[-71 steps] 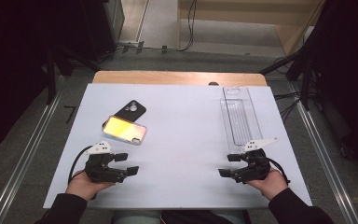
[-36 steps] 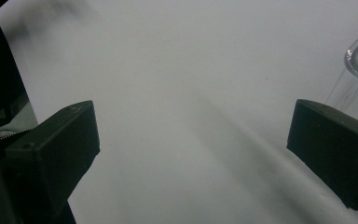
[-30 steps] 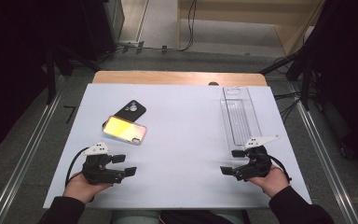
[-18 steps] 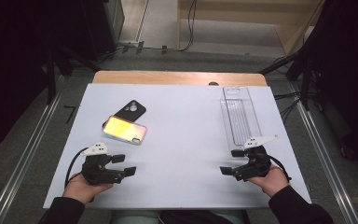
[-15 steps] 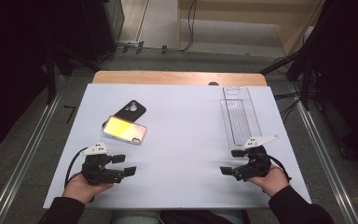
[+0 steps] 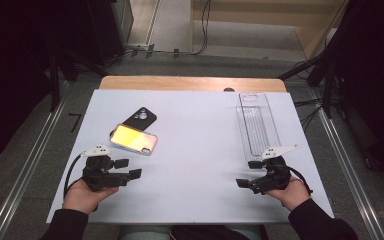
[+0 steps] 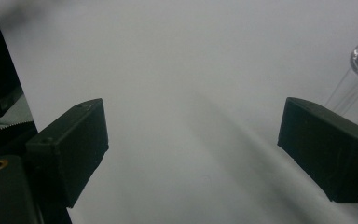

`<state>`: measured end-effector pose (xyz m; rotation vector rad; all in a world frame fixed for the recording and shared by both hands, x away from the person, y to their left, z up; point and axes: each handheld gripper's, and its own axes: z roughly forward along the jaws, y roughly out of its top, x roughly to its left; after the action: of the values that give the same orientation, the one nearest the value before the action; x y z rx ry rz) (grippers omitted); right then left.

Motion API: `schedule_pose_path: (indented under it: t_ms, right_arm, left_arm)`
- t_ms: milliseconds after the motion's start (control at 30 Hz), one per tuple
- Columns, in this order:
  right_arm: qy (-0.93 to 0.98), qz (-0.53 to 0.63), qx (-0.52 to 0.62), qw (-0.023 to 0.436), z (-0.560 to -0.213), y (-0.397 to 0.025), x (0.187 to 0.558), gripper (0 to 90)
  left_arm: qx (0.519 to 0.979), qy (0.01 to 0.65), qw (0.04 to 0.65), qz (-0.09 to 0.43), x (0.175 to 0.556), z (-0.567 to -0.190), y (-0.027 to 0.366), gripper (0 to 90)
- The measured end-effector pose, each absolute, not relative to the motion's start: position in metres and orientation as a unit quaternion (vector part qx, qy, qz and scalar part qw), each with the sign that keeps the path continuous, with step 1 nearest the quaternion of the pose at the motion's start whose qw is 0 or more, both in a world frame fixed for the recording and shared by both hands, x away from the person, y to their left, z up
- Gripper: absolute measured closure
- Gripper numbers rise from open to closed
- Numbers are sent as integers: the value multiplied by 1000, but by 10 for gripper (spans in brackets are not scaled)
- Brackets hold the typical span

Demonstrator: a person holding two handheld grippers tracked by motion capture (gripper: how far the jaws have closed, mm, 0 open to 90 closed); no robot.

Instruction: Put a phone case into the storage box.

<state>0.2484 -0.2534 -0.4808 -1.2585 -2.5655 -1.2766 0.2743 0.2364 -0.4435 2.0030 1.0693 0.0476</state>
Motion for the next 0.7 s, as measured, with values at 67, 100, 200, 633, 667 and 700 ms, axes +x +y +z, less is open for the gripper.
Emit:
schedule_pose_path:
  t_ms: [67,100,200,633,667,700]
  right_arm:
    - [-820,-408,-402,6,-481,-254,248,68]
    - [-820,-408,-402,5,-481,-254,248,68]
    - [-820,-408,-401,5,-481,-254,248,68]
    - [-820,-408,-402,7,-481,-254,248,68]
    - [-820,-408,-401,7,-481,-254,248,68]
    - [-820,-409,-401,7,-480,-254,248,68]
  left_arm:
    - [798,427,424,24,278,-442,238,302]
    - [797,428,425,26,280,-442,238,302]
    - [797,434,418,30,287,-441,238,302]
    - [804,437,401,56,314,-438,238,280]
    - [802,436,404,56,316,-437,239,279]
    - [801,435,408,55,318,-437,239,279]
